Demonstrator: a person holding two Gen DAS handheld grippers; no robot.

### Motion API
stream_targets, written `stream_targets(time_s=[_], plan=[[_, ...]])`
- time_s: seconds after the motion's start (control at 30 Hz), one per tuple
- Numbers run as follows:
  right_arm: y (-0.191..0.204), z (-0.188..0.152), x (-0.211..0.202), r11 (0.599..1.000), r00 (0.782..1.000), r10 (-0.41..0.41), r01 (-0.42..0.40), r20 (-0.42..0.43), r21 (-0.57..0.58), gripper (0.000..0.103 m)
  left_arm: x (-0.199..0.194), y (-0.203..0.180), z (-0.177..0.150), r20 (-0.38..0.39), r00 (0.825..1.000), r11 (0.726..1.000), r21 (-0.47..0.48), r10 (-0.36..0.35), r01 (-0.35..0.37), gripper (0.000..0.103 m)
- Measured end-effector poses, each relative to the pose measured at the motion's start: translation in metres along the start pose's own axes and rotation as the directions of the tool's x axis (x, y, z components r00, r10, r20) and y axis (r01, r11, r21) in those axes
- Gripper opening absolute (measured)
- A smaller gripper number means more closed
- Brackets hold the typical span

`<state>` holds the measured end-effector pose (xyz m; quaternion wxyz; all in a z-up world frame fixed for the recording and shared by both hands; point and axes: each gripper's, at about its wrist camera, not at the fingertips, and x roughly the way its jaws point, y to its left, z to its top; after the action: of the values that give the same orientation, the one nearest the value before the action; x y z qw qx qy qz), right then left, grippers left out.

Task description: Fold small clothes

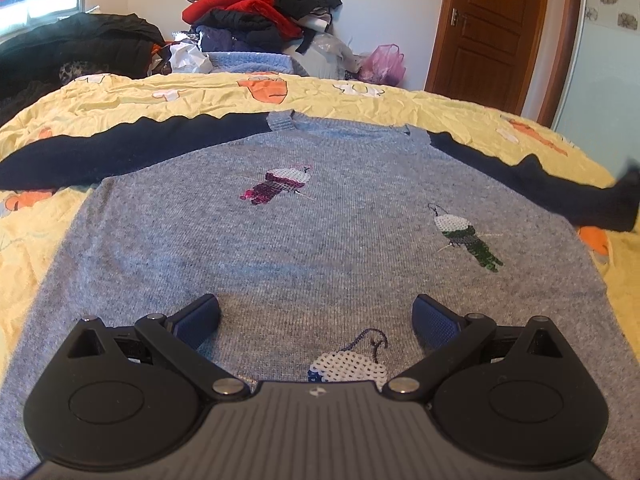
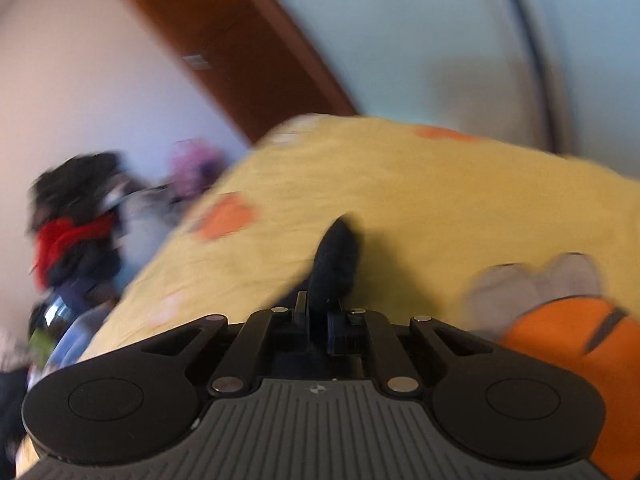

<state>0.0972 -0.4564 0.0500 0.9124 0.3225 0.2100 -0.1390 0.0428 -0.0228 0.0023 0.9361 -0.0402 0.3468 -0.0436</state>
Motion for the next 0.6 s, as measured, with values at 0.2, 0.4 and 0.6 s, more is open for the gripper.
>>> stream_targets(time_s=[0.2,0.4,0.6], plan=[[0.137,-0.074,-0.012,0.919,0.951,0.268,-0.300,-0.153,-0.255,0.017,-0.001,0.004,0.000,0.009,1.000,1.000,-0.021,-0.020,0.020,0.103],[0.208,-0.163,0.020,0.873,0.906,0.260,-0.369,-0.335,-0.320,0.018,-0.003,0.009,-0.001,0.015,0.999,0.999,-0.034,-0.042,0.043,0.103],[0.200,-0.189,0.001,0.857,0.884,0.275,-0.404,-0.378,-0.319,0.055,-0.005,0.012,0.000,0.016,0.998,0.997,-0.035,-0.063,0.063,0.103]])
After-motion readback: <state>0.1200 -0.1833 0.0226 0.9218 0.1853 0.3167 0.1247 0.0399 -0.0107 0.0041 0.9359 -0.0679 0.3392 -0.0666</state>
